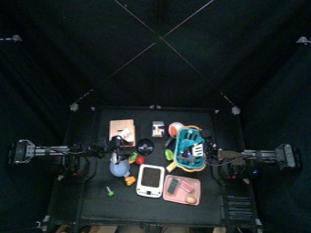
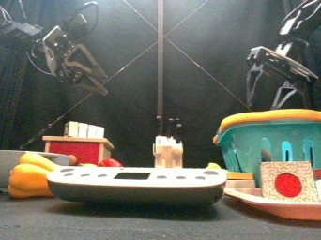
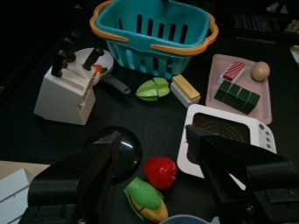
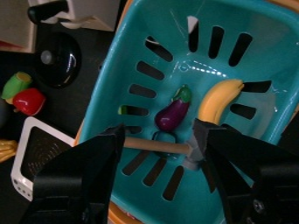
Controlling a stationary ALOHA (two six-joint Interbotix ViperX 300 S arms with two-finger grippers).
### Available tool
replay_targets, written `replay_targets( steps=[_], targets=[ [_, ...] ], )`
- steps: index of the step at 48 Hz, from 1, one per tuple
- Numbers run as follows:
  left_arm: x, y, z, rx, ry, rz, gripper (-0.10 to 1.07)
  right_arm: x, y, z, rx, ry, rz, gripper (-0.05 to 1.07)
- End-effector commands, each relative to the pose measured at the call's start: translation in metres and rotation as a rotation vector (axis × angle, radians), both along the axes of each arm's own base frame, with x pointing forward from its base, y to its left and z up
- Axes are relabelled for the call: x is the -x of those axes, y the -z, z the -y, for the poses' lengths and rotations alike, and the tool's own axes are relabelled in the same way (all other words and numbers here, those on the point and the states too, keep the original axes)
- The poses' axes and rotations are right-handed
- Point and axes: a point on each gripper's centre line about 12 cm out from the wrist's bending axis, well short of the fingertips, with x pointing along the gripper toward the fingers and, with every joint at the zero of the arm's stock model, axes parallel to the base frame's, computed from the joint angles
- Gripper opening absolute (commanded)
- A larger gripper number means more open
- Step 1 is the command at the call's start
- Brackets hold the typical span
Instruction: Grab eggplant
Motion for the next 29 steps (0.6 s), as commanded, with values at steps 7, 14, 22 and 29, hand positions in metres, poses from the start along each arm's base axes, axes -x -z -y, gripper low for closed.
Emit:
replay_targets(
  steps=[7,14,22,29],
  targets=[
    [-0.001,-0.005,-0.005,-0.001,-0.019,0.013,0.95,-0.010,0.010,0.008,-0.052,-0.021,-0.031,0.95],
    [0.000,-0.003,-0.007,-0.001,-0.025,0.009,0.95,-0.017,0.021,0.015,-0.069,-0.026,-0.059,0.95],
    [0.001,-0.002,-0.007,0.000,-0.027,0.007,0.95,-0.024,0.034,0.024,-0.076,-0.011,-0.065,0.95],
    [0.001,-0.002,-0.007,-0.001,-0.025,0.006,0.95,-0.029,0.047,0.026,-0.098,-0.008,-0.082,0.95]
  ],
)
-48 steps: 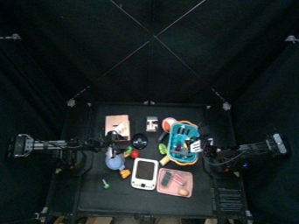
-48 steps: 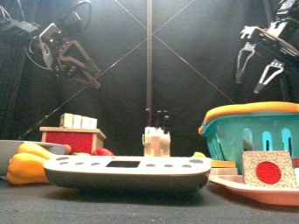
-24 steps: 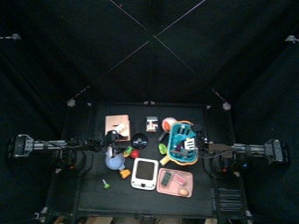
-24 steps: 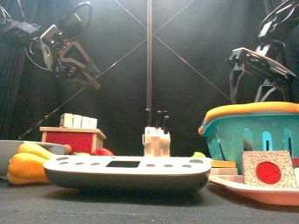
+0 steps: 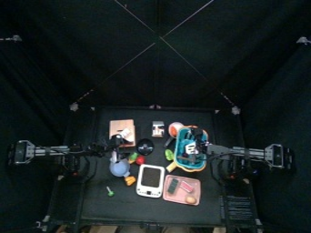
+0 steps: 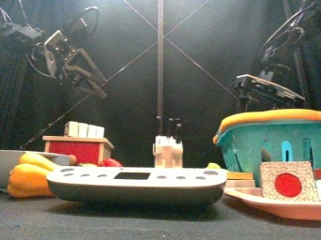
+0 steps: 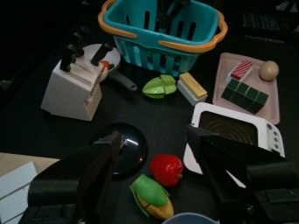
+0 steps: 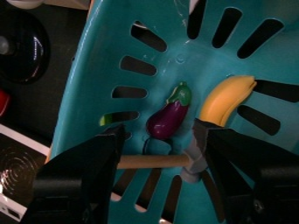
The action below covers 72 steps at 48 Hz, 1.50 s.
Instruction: Grab eggplant
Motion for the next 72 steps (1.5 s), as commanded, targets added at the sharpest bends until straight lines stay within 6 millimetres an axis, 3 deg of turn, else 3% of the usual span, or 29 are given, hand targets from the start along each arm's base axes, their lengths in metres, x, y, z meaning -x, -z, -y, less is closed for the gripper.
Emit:
replay_targets(
  steps=[1,30,72],
  targets=[
    [-0.002,-0.006,-0.001,-0.002,-0.001,0.017,0.95,-0.005,0.003,0.002,-0.008,0.001,0.007,0.95],
    [0.000,-0.003,-0.003,0.000,-0.012,0.011,0.95,-0.022,0.049,0.007,-0.056,-0.008,-0.091,0.95],
    [0.000,-0.002,-0.003,0.001,-0.010,0.008,0.95,-0.019,0.075,0.016,-0.080,0.021,-0.179,0.94]
  ],
)
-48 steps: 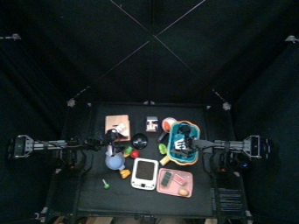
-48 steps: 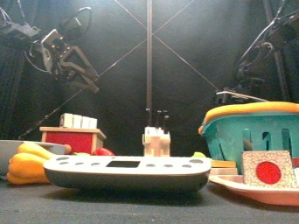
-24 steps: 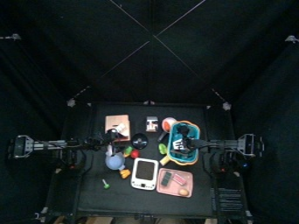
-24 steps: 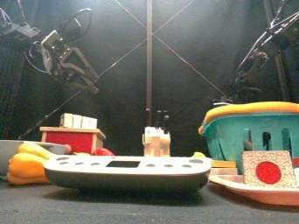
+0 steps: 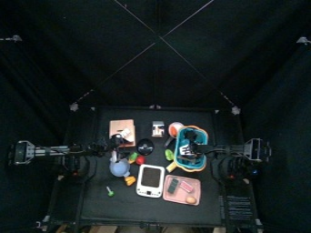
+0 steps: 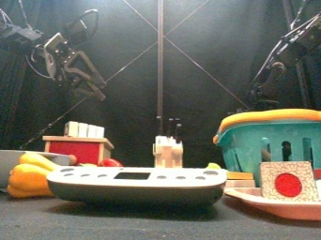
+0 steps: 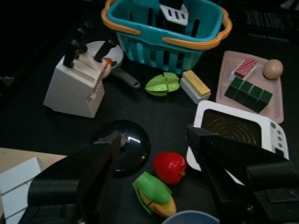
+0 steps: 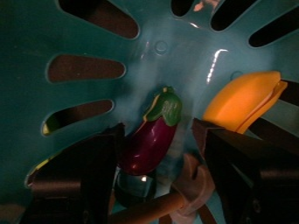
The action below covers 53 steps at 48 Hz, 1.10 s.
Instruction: Grab eggplant
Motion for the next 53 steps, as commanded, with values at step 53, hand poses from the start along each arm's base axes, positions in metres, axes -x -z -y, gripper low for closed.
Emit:
replay_targets(
  steps=[53],
  targets=[
    [-0.002,-0.005,-0.001,-0.002,-0.002,0.013,0.95,-0.018,-0.020,0.008,0.034,-0.005,0.050,0.72]
  ],
)
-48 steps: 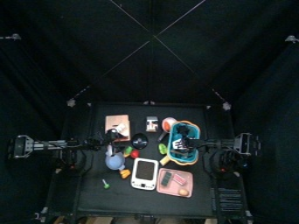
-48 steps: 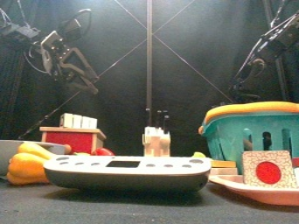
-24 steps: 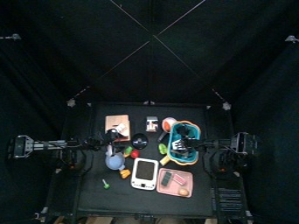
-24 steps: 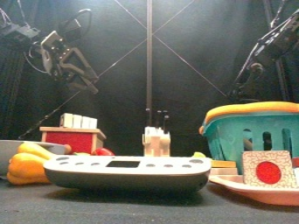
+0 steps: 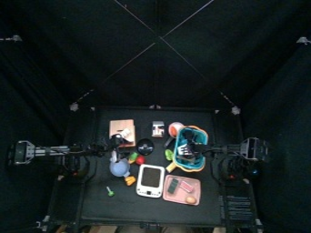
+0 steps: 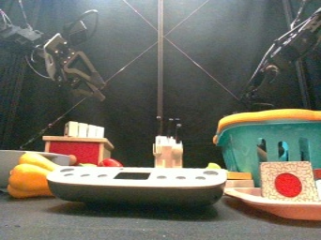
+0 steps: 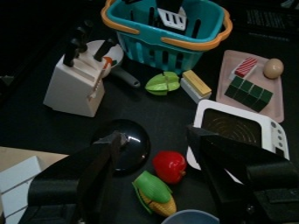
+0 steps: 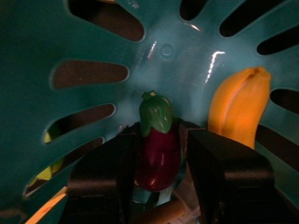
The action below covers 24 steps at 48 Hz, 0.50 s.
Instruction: Grab eggplant
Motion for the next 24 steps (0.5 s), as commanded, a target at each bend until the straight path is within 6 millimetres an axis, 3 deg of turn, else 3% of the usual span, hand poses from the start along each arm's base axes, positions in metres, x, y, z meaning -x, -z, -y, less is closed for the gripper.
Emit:
replay_targets(
  steps=[1,24],
  targets=[
    [-0.002,-0.005,-0.001,-0.001,-0.001,0.015,0.95,-0.008,-0.023,0.004,0.032,-0.004,0.066,0.72],
    [-0.002,-0.006,-0.001,-0.001,0.000,0.017,0.95,0.001,-0.048,0.003,0.069,0.003,0.066,0.72]
  ],
)
